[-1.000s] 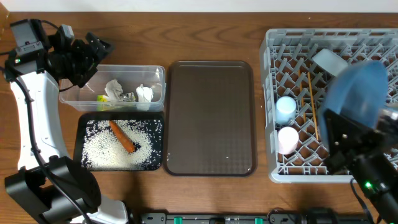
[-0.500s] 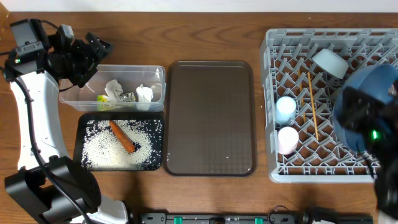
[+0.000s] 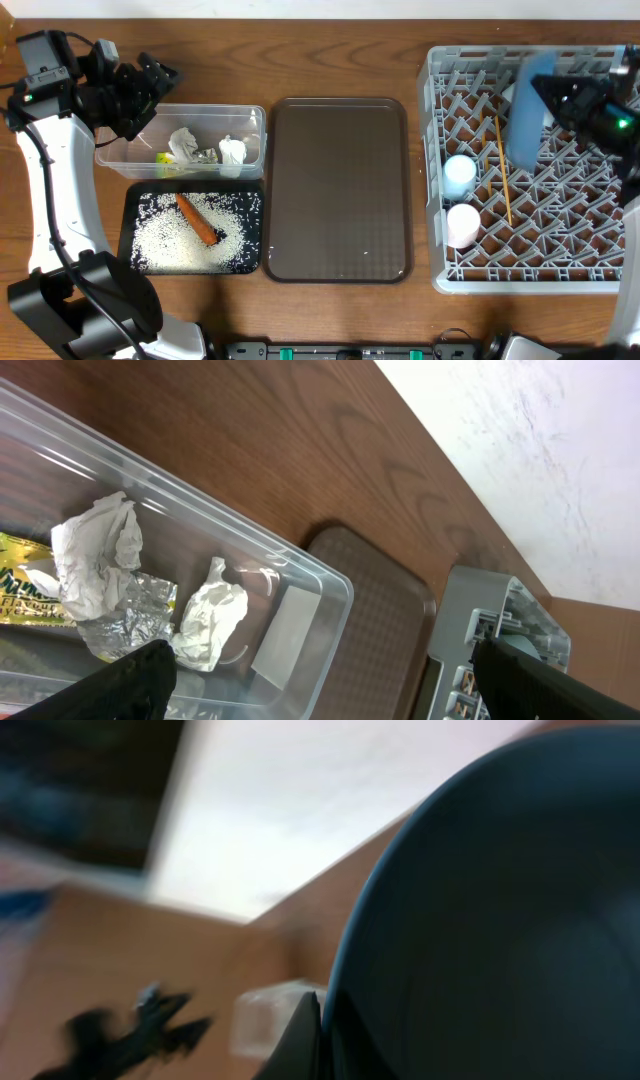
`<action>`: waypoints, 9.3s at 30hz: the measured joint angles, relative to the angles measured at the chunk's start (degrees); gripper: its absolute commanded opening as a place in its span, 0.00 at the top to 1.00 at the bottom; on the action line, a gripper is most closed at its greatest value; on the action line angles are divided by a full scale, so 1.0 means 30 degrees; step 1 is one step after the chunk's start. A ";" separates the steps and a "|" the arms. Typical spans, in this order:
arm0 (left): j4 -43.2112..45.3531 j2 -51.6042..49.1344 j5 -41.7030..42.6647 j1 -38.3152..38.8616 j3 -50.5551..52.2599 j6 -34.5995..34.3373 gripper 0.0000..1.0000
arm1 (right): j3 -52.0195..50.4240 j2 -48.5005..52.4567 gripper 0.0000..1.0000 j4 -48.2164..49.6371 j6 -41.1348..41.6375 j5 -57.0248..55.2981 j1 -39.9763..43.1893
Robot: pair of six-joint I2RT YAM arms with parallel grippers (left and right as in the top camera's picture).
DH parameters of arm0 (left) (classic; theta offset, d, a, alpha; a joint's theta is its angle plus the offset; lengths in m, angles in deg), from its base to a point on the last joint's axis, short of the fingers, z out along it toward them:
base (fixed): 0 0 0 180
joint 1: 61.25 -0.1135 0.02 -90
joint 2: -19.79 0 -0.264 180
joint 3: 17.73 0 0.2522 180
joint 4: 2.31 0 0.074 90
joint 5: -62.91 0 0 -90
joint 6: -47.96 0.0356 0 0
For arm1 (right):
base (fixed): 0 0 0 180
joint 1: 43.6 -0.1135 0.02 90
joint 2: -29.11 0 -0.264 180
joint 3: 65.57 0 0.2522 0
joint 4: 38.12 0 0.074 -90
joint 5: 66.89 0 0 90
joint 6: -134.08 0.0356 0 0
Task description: Sort waste into correct bins and load items into the dishwasher rack
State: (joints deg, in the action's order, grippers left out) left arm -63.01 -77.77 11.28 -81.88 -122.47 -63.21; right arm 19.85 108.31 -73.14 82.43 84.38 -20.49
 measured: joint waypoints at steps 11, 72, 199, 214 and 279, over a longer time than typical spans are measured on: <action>0.0000 0.0000 -0.0007 0.0000 0.0000 0.0000 0.04 | -0.0073 0.0007 0.99 0.0554 -0.0976 0.7868 0.1705; 0.0000 0.0000 -0.0007 0.0000 0.0000 0.0000 0.04 | -0.7191 0.0015 0.49 -0.0663 -0.4036 -0.6193 1.0703; 0.0000 0.0000 -0.0007 0.0000 0.0000 0.0000 0.04 | 0.0590 -2.1420 0.01 -1.3806 -1.4535 -2.5026 -0.8757; 0.0000 0.0000 -0.0007 0.0000 0.0000 0.0000 0.04 | -0.5464 -2.5485 0.01 -1.0899 -1.4549 -2.3227 -0.9063; -0.0007 0.0000 -0.0007 0.0000 0.0000 0.0000 0.04 | -2.3766 -2.6163 0.01 0.5741 -1.3712 -2.0283 -0.9355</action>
State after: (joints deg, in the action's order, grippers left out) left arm -63.04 -77.77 11.26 -81.88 -122.47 -63.21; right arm -51.45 29.82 -55.91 41.29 23.53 -48.55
